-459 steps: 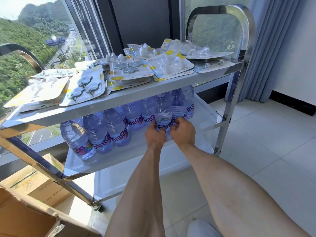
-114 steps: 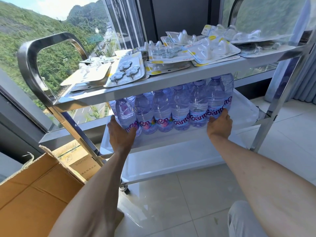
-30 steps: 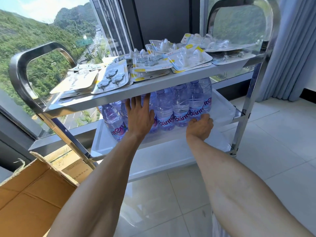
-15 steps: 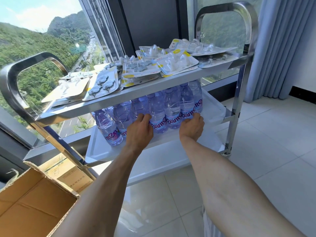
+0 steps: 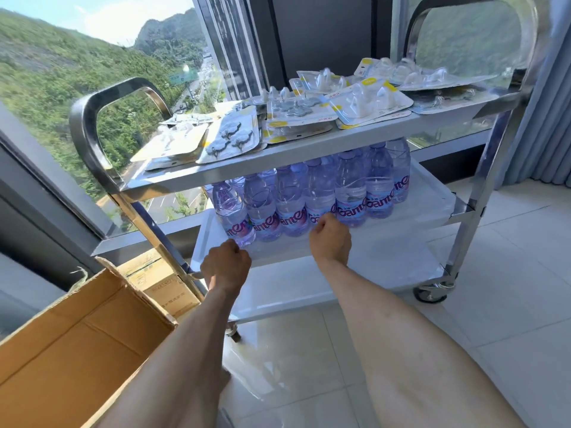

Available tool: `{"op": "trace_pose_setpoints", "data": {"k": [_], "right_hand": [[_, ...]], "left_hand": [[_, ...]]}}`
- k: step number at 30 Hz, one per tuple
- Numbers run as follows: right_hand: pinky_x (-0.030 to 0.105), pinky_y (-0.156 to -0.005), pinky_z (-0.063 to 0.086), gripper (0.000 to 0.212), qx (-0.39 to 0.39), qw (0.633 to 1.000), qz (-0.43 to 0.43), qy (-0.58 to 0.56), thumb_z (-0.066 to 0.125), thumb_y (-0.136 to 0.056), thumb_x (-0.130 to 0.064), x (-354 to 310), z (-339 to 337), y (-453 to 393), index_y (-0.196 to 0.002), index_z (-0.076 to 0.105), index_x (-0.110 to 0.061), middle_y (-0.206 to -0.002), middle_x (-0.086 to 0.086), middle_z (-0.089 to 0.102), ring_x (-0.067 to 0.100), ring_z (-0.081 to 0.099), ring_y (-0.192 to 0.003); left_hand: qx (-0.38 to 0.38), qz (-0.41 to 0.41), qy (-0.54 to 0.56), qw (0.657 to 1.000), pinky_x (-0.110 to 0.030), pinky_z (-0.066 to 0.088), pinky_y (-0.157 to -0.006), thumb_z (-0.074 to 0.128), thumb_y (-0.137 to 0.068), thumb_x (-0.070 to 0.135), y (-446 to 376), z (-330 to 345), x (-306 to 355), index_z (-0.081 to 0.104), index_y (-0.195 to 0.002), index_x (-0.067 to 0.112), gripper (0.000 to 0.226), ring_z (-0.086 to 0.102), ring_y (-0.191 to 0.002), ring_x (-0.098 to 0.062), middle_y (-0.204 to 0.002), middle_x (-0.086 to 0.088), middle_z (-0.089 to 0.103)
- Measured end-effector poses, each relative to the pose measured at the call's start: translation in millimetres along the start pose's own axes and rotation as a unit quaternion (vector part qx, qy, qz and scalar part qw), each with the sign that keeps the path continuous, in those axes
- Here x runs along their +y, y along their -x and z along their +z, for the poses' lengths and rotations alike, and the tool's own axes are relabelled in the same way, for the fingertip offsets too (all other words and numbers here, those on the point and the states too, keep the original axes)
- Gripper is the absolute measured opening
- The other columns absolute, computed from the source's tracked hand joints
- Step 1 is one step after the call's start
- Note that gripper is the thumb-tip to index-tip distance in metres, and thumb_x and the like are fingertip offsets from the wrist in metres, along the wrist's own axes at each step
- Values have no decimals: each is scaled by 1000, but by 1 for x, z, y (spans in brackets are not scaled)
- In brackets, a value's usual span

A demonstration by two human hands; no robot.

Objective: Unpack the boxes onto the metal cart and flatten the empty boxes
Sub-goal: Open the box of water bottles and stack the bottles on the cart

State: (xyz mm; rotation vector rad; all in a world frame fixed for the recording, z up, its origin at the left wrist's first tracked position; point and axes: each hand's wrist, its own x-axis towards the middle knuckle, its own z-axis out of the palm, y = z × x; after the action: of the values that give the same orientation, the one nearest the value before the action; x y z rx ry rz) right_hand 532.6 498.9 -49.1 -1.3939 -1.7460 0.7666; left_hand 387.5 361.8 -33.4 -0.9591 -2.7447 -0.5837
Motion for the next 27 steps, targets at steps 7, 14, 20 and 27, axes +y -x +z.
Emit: {"op": "trace_pose_setpoints", "data": {"k": [7, 14, 20, 27], "right_hand": [[37, -84, 44, 22, -104, 977, -168, 77, 51, -87, -9, -2, 37, 38, -107, 60, -9, -110, 11, 64, 32, 57, -103], [36, -78, 41, 13, -88, 964, -233, 95, 55, -82, -2, 2, 52, 31, -91, 61, -9, -98, 8, 62, 29, 55, -96], [32, -74, 46, 11, -74, 978, -190, 50, 59, -87, -7, -25, 72, 36, -97, 62, -11, -96, 7, 68, 25, 61, -91], [30, -74, 43, 16, -202, 957, -202, 52, 50, -93, -16, -85, 100, 74, -105, 61, -17, -104, 5, 68, 26, 62, -97]], "left_hand": [[24, -114, 62, 991, -35, 49, -93, 54, -87, 8, -27, -14, -48, 65, -122, 11, 36, 62, -110, -31, -124, -13, 65], [37, -159, 153, 975, -34, 40, -99, 51, -85, 7, -74, -21, -57, 60, -124, 5, 40, 59, -113, -36, -122, -19, 64], [-6, -92, 142, 986, -30, 48, -83, 54, -84, 12, -64, -5, -56, 69, -107, 13, 27, 65, -99, -30, -107, -12, 71], [-65, -4, 32, 997, -26, 51, -69, 61, -77, 25, -31, -60, -98, 67, -86, 20, 12, 67, -79, -26, -83, -5, 71]]}}
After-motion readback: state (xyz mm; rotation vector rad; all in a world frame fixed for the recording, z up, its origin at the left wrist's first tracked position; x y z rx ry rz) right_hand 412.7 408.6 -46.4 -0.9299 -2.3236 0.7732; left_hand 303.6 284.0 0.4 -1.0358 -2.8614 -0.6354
